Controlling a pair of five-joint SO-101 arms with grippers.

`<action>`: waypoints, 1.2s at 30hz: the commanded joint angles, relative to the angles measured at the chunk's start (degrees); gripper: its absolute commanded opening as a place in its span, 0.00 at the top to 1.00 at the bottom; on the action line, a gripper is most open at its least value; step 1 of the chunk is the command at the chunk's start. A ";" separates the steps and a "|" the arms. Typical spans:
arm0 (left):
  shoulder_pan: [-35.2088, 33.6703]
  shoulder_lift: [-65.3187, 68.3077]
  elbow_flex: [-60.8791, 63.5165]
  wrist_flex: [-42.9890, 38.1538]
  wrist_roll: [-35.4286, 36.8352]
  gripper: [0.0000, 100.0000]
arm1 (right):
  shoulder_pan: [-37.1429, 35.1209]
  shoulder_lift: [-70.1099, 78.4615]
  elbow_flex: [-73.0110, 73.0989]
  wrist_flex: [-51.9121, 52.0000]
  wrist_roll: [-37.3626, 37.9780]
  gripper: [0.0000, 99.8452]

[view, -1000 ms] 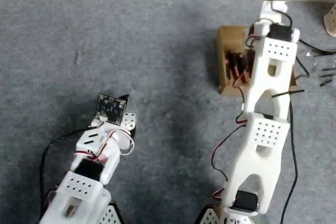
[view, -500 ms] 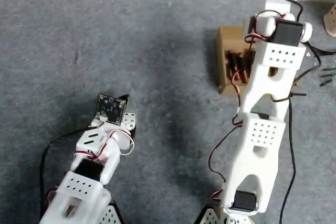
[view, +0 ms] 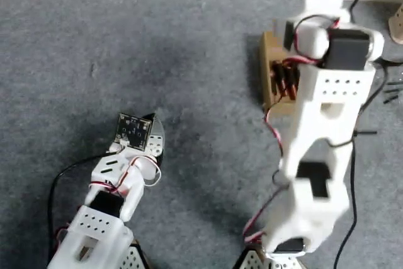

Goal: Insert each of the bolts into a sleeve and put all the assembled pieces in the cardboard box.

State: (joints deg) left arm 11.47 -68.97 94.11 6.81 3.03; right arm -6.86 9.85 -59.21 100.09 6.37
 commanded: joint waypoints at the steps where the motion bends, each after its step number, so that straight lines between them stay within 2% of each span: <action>1: -0.66 0.13 -2.24 -0.09 -0.26 0.99 | -4.35 -17.10 23.08 -0.84 -0.44 0.83; 4: -0.66 0.13 -2.24 -0.09 -0.26 0.99 | -5.05 -29.76 41.45 -8.04 -0.26 0.82; 12: -0.66 0.13 -2.15 -0.09 -0.26 0.99 | -4.79 -65.01 100.18 -38.81 5.01 0.82; 18: -0.66 0.13 -2.15 -0.09 -0.26 0.99 | -0.66 -90.42 134.29 -54.37 4.92 0.82; 25: -0.66 0.13 -2.07 0.00 -0.26 0.99 | 2.33 -116.79 154.42 -55.87 4.57 0.82; 30: -0.66 0.13 -2.07 0.00 -0.26 0.99 | 2.33 -111.87 161.45 -55.25 4.92 0.82; 36: -0.66 0.13 -1.98 0.09 -0.26 0.99 | 2.33 -112.31 162.95 -41.36 4.92 0.82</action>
State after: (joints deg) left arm 11.47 -68.97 94.11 6.81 3.03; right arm -5.19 -102.33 95.69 52.44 10.59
